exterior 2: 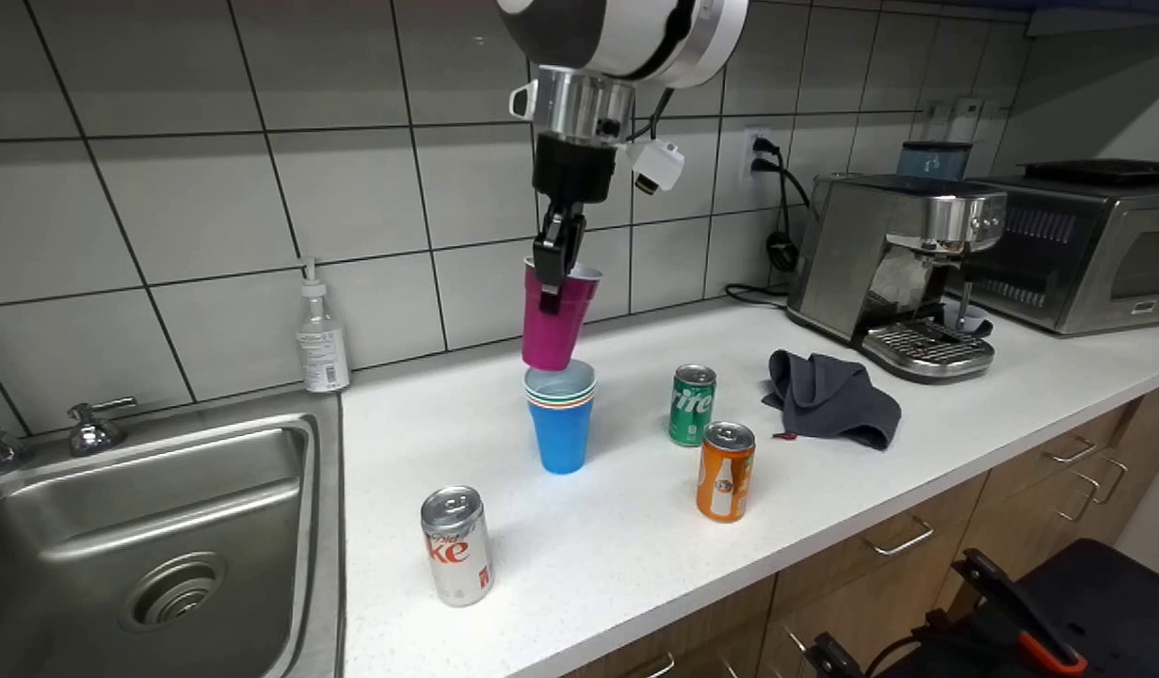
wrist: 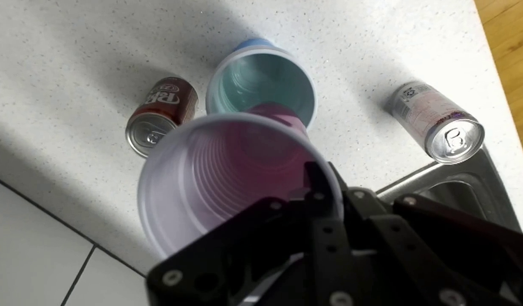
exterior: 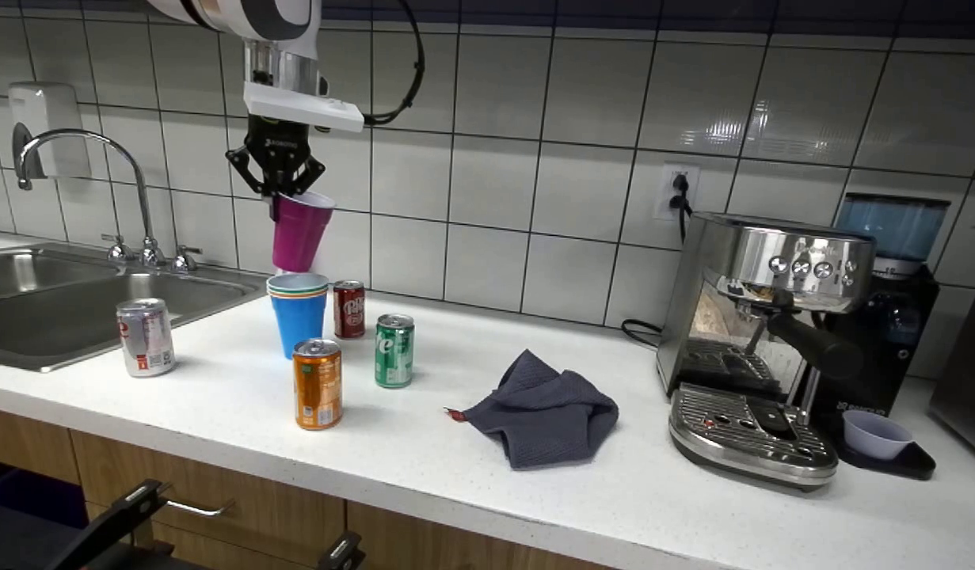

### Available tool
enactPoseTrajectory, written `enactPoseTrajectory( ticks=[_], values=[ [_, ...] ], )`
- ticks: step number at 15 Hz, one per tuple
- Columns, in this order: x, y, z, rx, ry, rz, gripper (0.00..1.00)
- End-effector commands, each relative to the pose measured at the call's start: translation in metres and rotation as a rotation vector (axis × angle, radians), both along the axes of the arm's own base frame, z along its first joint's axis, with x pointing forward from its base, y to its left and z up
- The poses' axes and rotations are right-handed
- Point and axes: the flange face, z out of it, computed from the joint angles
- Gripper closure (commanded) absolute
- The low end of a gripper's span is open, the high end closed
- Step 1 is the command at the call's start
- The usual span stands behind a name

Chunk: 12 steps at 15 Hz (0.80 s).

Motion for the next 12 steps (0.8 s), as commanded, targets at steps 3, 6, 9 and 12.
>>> enactPoseTrajectory(
  ticks=[3,6,9,12],
  values=[
    [-0.002,0.002,-0.004,-0.014,-0.059,0.088,0.99],
    [-0.005,0.002,-0.008,-0.022,-0.078,0.125,0.99],
    [-0.009,-0.002,-0.013,-0.029,-0.091,0.165,0.99],
    [-0.013,-0.004,-0.017,-0.037,-0.098,0.203,0.99]
  ],
)
